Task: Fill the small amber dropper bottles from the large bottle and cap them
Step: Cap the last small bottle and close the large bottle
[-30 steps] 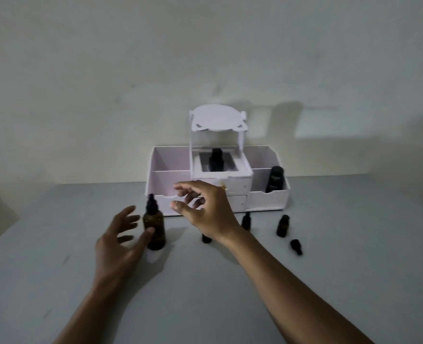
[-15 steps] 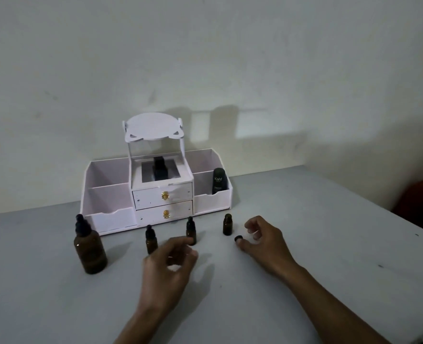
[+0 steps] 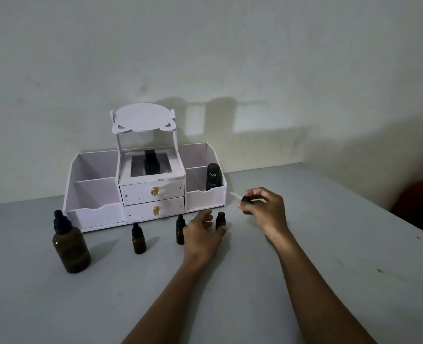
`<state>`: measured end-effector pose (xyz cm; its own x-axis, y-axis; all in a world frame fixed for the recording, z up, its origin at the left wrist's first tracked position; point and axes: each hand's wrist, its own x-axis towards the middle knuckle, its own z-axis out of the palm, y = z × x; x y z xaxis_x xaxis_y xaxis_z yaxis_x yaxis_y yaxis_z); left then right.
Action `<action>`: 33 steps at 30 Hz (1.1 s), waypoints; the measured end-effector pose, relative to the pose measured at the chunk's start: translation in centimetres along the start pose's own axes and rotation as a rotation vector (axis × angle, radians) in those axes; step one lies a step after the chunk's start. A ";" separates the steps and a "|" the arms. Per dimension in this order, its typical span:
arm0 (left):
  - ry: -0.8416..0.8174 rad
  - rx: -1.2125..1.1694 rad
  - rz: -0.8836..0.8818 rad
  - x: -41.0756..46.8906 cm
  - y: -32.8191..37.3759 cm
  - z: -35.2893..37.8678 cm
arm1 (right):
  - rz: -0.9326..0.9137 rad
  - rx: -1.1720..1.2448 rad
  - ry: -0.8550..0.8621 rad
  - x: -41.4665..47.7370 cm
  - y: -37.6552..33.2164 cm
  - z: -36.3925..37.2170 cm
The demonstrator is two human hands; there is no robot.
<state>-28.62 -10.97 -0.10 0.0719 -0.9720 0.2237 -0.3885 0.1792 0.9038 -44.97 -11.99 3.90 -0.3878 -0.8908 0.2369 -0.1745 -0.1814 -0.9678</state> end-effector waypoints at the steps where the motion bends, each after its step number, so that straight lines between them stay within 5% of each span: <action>1: -0.002 0.001 0.000 0.3 0.0 0.1 | -0.030 0.046 -0.017 0.1 0.0 0.0; 12: -0.022 0.017 0.071 0.5 -0.5 0.3 | -0.133 0.187 -0.103 -0.4 -0.2 1.1; 23: -0.010 0.012 0.146 -0.1 -0.6 0.6 | -0.219 -0.233 -0.287 -0.9 1.8 2.5; 33: -0.010 -0.009 0.167 -0.1 -0.4 0.5 | -0.248 -0.211 -0.240 -1.2 1.4 2.4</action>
<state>-28.89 -11.02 -0.65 -0.0024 -0.9299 0.3677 -0.3864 0.3400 0.8574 -42.59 -12.20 2.03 -0.0926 -0.9072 0.4104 -0.4278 -0.3359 -0.8391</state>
